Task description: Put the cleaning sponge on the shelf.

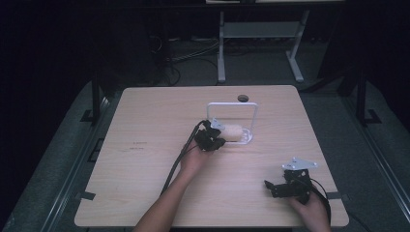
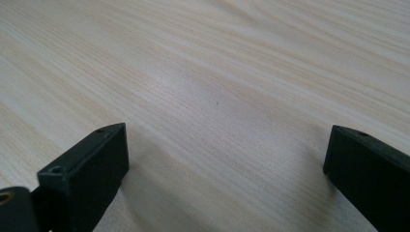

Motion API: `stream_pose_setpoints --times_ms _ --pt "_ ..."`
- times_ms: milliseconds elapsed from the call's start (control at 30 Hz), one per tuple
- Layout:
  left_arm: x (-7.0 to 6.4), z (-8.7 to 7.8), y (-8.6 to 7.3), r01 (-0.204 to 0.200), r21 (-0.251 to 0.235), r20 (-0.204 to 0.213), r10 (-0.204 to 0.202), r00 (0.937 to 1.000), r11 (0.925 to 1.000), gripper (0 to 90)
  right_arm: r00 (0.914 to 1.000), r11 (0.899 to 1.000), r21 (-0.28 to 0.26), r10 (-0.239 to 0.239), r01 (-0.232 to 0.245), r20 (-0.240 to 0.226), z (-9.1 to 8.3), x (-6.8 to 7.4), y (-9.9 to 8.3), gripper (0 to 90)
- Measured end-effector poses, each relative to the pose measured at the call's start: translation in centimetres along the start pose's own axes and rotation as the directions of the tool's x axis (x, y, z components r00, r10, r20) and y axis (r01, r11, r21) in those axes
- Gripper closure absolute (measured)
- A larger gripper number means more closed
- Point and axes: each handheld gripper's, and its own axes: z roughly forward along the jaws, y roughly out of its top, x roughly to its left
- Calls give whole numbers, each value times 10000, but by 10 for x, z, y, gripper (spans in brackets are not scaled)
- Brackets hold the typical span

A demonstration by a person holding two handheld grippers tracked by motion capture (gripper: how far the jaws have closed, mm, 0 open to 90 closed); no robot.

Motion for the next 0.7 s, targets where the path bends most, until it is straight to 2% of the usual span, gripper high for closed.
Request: stream_pose_setpoints --times_ms 100,167,267,500,700 --pt "-1 -5 1 -128 44 10 128 9999 9999 840 10000 10000 1 5 -5 0 0 0 0 20" --pt "-1 -8 1 -16 12 107 16 9999 10000 819 10000 10000 0 3 -3 0 0 0 0 20" --pt "-2 -13 0 -123 60 68 123 9999 9999 780 10000 10000 4 3 -3 0 0 0 0 20" --pt "-2 -25 -4 -187 158 -10 187 9998 9997 633 10000 10000 4 -4 4 1 0 0 0 20" --pt "-1 -35 -10 -27 115 42 26 10000 9999 509 10000 10000 1 9 -9 2 0 0 0 20"
